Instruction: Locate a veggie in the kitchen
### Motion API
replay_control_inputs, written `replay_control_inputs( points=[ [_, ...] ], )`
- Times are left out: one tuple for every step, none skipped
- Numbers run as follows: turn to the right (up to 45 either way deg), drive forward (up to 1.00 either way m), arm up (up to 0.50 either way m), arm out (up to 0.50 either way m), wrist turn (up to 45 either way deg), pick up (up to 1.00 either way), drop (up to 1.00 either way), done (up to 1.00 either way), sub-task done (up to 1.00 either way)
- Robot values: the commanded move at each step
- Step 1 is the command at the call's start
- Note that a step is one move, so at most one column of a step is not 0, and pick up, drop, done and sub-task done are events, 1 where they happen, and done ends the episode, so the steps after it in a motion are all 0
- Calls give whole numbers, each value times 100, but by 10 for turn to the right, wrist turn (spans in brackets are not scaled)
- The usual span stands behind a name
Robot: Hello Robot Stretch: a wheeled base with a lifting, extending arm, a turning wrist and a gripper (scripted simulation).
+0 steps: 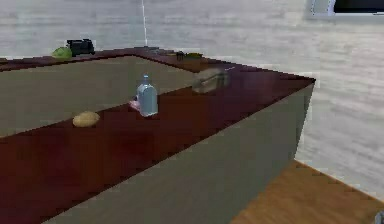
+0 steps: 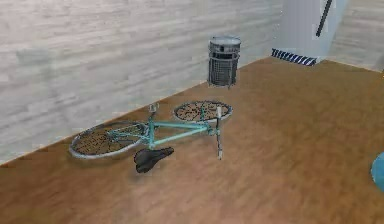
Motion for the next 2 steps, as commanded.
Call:
replay_control_inputs(
  points=[
    [-270,0,0,0,0,0,0,0,0],
    [0,0,0,0,0,0,0,100,0]
  ],
)
